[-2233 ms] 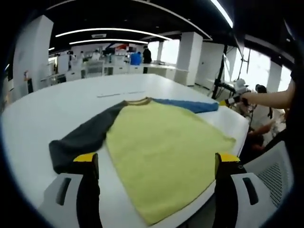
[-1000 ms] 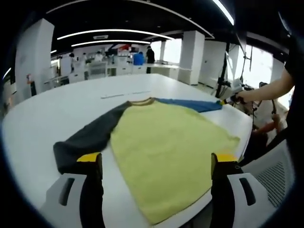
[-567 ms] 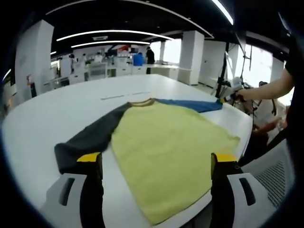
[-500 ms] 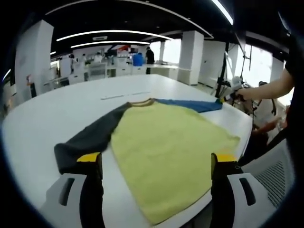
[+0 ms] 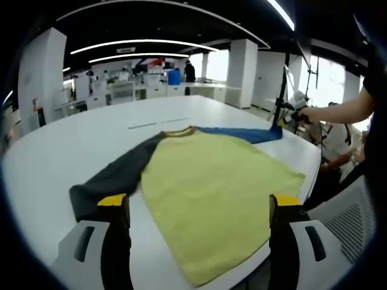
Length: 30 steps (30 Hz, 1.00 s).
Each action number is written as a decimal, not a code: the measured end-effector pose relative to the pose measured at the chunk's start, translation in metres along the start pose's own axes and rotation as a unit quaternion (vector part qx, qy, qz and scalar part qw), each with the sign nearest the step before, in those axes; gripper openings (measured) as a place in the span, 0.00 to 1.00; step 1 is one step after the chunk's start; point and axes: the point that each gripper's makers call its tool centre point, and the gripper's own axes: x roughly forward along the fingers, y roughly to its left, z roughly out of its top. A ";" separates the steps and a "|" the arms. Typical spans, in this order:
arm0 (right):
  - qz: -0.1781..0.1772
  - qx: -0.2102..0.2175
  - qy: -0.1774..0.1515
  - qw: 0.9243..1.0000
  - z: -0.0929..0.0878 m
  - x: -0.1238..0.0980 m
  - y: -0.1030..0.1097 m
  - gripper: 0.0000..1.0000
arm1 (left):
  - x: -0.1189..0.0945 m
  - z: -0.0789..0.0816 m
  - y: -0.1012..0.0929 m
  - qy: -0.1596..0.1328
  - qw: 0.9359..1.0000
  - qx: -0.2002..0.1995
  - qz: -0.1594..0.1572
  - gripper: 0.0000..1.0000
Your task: Fold the garment on the visible template until the final outline fits inside the template.
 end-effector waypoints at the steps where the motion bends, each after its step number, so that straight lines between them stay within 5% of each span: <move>1: 0.001 -0.001 0.000 1.000 0.001 0.000 0.001 0.00 | 0.000 0.000 0.000 0.000 1.000 0.000 0.000 0.93; 30: 0.049 -0.003 0.000 0.999 0.027 0.017 0.055 0.00 | -0.007 0.004 -0.001 -0.004 1.000 0.017 -0.004 0.93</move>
